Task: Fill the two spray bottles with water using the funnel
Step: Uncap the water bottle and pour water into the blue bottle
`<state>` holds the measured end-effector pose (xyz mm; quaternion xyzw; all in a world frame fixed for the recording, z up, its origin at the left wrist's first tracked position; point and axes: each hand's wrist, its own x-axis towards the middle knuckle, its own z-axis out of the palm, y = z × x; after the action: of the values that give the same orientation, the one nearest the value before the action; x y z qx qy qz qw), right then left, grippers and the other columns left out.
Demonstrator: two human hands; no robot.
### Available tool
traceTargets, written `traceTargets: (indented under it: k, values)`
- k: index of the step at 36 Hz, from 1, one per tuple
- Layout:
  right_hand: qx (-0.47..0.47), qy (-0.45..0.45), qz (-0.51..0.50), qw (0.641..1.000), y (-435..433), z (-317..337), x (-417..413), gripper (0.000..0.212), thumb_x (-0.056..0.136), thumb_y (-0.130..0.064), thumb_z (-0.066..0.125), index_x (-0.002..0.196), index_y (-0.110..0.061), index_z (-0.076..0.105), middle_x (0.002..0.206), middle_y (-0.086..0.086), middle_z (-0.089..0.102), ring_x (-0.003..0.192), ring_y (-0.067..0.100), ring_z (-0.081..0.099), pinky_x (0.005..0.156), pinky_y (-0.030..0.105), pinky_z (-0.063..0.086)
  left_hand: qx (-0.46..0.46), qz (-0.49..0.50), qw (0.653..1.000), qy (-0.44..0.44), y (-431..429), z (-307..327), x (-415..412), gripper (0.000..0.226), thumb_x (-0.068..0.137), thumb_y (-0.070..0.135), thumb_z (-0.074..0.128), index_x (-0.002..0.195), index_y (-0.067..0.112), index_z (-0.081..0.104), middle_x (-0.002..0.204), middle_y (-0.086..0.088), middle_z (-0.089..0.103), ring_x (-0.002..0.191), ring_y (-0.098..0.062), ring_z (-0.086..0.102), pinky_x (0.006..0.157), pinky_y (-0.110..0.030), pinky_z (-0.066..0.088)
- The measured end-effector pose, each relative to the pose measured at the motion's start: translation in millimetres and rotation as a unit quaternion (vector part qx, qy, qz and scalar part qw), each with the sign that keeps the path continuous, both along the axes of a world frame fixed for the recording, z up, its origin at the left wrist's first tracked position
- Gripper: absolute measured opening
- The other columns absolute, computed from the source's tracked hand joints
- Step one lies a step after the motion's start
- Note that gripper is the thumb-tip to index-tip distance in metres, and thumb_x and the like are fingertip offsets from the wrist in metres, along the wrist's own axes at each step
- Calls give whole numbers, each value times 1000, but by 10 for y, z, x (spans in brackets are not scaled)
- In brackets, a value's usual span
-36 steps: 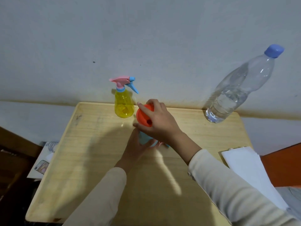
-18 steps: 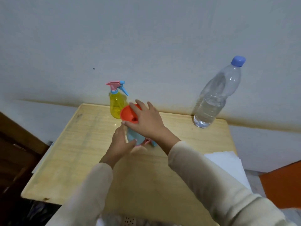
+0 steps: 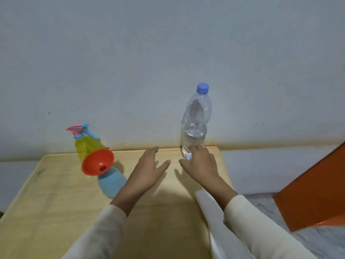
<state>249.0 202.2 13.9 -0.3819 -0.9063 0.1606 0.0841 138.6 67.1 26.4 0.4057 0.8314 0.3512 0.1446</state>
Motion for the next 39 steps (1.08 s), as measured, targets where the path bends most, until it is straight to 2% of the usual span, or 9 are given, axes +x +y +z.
traceTargets:
  k: [5, 9, 12, 14, 17, 20, 25, 35, 39]
  values:
    - [-29, 12, -114, 993, 428, -145, 2, 64, 77, -56, 61, 118, -10, 46, 118, 6, 52, 117, 27, 47, 87, 37, 40, 95, -65, 992, -54, 922, 362, -26, 79, 88, 43, 61, 150, 17, 18, 152, 4, 25, 138, -7, 25, 106, -20, 23]
    - [-129, 115, -140, 975, 702, -181, -153, 92, 67, -56, 72, 138, -15, 30, 133, 6, 45, 125, 26, 44, 92, 39, 44, 156, -80, 981, -84, 1434, 406, -107, 75, 79, 46, 70, 139, 19, 34, 137, 0, 39, 127, -10, 38, 106, -35, 39]
    - [-187, 234, -126, 946, 830, -234, -308, 82, 56, -57, 76, 125, -31, 41, 121, -6, 55, 112, 13, 55, 87, 39, 52, 184, -61, 977, -88, 1598, 325, -128, 87, 71, 46, 77, 140, 15, 34, 132, -3, 39, 123, -15, 43, 104, -37, 41]
    - [-193, 274, -120, 934, 874, -322, -363, 68, 59, -43, 81, 114, -33, 44, 112, -11, 57, 101, 7, 58, 81, 32, 53, 208, -55, 972, -99, 1626, 268, -148, 93, 68, 46, 76, 141, 11, 32, 132, -4, 41, 122, -14, 44, 104, -35, 42]
    - [-189, 308, -134, 923, 859, -362, -387, 73, 57, -42, 82, 116, -37, 39, 107, -14, 58, 92, 6, 61, 73, 22, 50, 227, -56, 965, -122, 1630, 203, -202, 92, 69, 40, 76, 143, 8, 31, 135, -9, 45, 125, -19, 48, 104, -40, 43]
    - [-176, 305, -152, 924, 797, -361, -365, 88, 48, -62, 72, 124, -29, 42, 104, -13, 60, 90, 11, 62, 73, 28, 51, 232, -57, 962, -129, 1586, 209, -202, 88, 69, 32, 78, 142, 9, 35, 135, -9, 47, 125, -18, 50, 103, -40, 44]
    - [-149, 289, -169, 930, 616, -364, -245, 77, 59, -44, 84, 122, -21, 46, 99, -8, 63, 90, 18, 63, 72, 32, 52, 242, -58, 959, -138, 1363, 238, -95, 85, 65, 30, 84, 137, 16, 41, 128, -1, 52, 119, -18, 54, 100, -42, 48]
    - [-155, 301, -154, 928, -268, -219, 355, 83, 55, -50, 84, 124, -30, 44, 101, -12, 65, 91, 11, 63, 76, 32, 53, 260, -60, 948, -171, 455, 480, 499, 82, 65, 25, 87, 131, 36, 42, 122, 15, 52, 114, -3, 53, 95, -23, 48]
    - [-150, 299, -140, 932, -690, -138, 647, 80, 55, -51, 85, 122, -29, 46, 97, -15, 64, 89, 8, 62, 74, 29, 53, 270, -50, 949, -156, 37, 541, 769, 84, 64, 24, 87, 135, 28, 43, 121, 12, 53, 110, -3, 54, 89, -19, 50]
